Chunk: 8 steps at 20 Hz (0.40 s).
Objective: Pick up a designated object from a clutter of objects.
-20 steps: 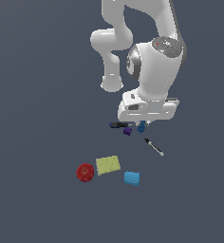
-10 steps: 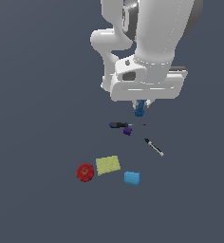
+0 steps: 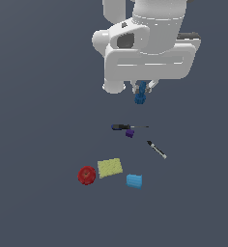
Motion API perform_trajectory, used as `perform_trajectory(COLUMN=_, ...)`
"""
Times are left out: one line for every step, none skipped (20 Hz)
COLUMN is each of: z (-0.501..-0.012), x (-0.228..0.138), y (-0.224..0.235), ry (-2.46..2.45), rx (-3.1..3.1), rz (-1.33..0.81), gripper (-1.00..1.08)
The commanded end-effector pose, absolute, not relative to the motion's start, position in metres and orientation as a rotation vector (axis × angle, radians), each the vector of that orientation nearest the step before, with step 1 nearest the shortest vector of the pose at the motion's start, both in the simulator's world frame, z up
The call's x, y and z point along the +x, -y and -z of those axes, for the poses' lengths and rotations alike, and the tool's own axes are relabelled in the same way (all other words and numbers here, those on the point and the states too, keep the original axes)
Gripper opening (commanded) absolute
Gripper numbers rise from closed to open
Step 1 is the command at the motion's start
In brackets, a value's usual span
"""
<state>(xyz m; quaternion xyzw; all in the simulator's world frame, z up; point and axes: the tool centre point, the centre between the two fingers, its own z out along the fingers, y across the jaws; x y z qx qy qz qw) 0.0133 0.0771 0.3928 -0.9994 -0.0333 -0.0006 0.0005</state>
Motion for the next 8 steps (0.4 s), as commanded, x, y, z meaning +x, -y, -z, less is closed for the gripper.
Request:
perform_trajectory(z=-0.404, x=0.015, y=-0.074, ry=0.105, rx=-3.139, rz=0.0, gripper=-1.0)
perform_trajectory(z=-0.407, x=0.015, y=-0.074, ry=0.105, rx=-3.139, rz=0.0, gripper=-1.0)
perform_trajectory(z=-0.41, x=0.015, y=-0.073, ry=0.105, rx=-3.139, rz=0.0, gripper=-1.0)
perform_trajectory(z=-0.412, x=0.016, y=-0.072, ry=0.105, rx=-3.139, rz=0.0, gripper=-1.0)
perform_trajectory(z=-0.413, x=0.016, y=-0.072, ry=0.104, rx=-3.14, rz=0.0, gripper=-1.0)
perform_trajectory(z=-0.414, x=0.016, y=-0.072, ry=0.104, rx=-3.14, rz=0.0, gripper=-1.0)
perform_trajectory(z=-0.415, x=0.016, y=-0.072, ry=0.104, rx=-3.14, rz=0.0, gripper=-1.0)
perform_trajectory(z=-0.415, x=0.016, y=-0.071, ry=0.104, rx=-3.14, rz=0.0, gripper=-1.0)
